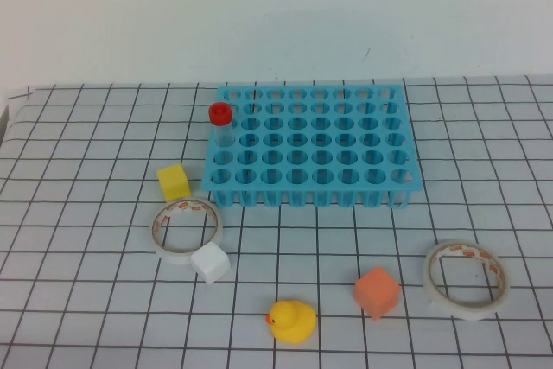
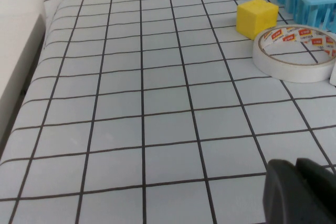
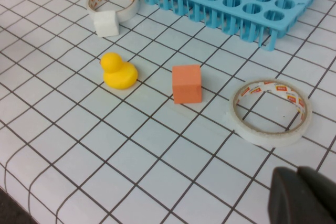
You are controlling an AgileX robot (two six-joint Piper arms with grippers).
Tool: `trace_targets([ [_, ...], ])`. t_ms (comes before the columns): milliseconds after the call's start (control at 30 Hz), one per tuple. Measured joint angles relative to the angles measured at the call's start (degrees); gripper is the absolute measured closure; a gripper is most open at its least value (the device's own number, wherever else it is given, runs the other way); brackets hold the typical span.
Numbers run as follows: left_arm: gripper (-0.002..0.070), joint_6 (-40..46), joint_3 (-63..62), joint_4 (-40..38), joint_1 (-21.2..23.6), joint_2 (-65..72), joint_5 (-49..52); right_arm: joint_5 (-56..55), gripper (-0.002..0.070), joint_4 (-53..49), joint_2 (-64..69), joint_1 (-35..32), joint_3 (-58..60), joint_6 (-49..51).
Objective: Place the test tubes
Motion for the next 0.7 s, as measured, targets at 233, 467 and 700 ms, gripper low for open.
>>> trace_targets([
  [233,0.0676,0.0,0.0,0.0,0.0,0.0,0.0,0.0,0.0678,0.0,0.0,0.0,0.0,0.0],
  [467,0.0676,0.0,0.0,0.0,0.0,0.0,0.0,0.0,0.0678,0.0,0.0,0.0,0.0,0.0],
  [700,0.0676,0.0,0.0,0.0,0.0,0.0,0.1,0.0,0.0678,0.0,-0.7,-2.4,0.0,0.0],
])
